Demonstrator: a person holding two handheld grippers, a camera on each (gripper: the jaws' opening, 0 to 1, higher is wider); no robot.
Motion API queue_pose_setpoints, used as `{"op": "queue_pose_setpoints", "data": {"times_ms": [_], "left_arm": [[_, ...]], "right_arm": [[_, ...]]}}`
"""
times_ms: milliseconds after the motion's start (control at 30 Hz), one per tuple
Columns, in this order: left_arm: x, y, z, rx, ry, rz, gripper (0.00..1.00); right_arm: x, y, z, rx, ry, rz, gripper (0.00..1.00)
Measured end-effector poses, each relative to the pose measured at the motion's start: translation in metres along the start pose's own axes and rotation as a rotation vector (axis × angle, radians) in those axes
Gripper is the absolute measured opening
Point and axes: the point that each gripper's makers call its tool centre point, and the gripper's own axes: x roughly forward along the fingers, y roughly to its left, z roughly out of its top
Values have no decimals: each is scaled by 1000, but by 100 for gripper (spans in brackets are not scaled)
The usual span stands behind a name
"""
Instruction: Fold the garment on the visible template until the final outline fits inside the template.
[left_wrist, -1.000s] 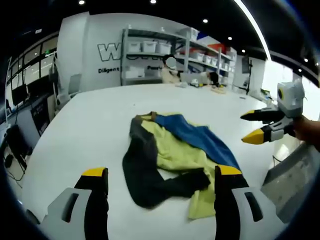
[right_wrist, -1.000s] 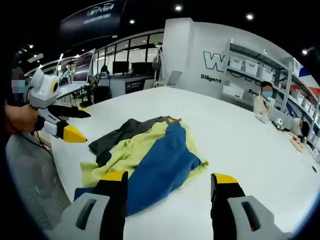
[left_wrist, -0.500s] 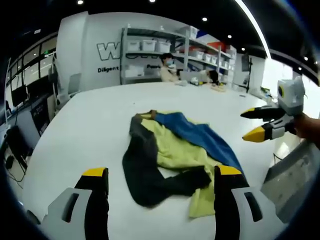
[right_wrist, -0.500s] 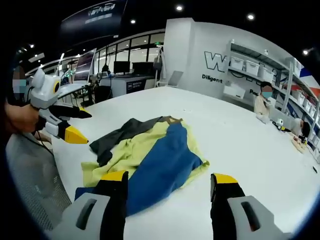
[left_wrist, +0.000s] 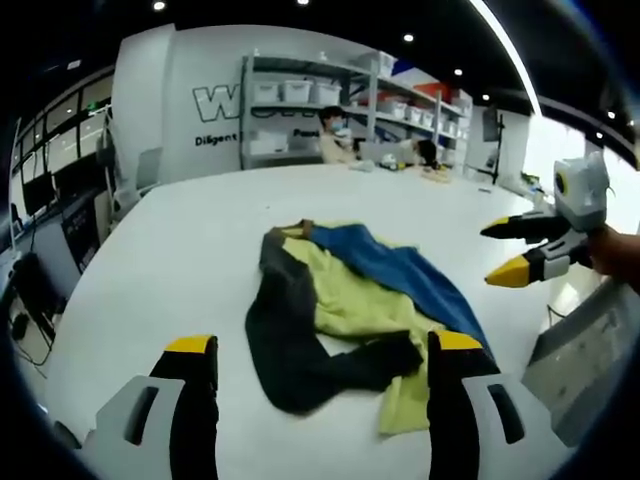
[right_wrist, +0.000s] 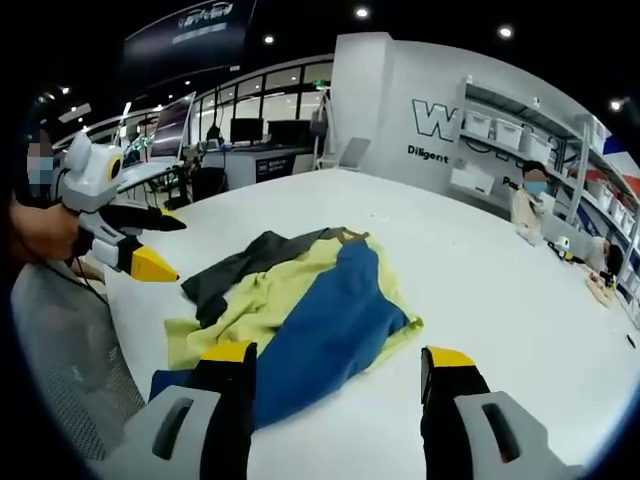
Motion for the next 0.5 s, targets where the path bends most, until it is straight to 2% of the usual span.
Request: {"op": "queue_pose_setpoints", "data": {"times_ms": [500], "left_arm": [[1,0,0,0,0,-3,80]], "right_arm": [[0,-1,-2,-6,9,-3,66]]}}
